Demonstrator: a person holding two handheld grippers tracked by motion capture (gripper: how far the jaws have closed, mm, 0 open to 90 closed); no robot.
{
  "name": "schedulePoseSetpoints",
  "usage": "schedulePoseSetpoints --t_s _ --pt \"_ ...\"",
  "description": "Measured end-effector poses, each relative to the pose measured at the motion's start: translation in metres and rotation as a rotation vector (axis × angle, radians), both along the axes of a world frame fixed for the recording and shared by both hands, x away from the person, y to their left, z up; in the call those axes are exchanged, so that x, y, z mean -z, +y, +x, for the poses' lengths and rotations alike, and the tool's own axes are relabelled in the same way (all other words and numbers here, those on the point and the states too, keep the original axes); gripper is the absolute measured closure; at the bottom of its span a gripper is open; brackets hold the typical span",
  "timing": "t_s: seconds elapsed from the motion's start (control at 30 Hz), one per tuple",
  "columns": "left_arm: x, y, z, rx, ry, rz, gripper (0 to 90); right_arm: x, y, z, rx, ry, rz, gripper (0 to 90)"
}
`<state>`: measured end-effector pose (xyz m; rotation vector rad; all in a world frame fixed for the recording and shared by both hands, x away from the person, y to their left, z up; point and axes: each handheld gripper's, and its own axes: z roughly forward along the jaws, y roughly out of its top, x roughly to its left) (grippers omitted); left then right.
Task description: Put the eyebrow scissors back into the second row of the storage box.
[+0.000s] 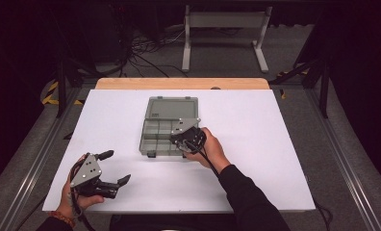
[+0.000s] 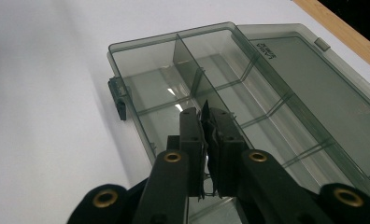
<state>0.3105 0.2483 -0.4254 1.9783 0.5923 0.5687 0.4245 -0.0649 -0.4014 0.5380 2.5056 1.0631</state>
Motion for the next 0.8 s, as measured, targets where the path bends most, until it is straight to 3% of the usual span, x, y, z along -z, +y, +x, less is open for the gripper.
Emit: schedulePoseSetpoints --t_s 0.27,0.8 --pt "0.000 -0.001 0.000 0.003 0.002 0.000 5.6 -0.001 -0.003 0.000 0.016 0.001 0.024 83.4" --pt "0.001 -0.002 0.001 0.000 0.004 0.004 5.6 -0.017 -0.015 -0.009 0.034 -0.051 0.083 76.0"
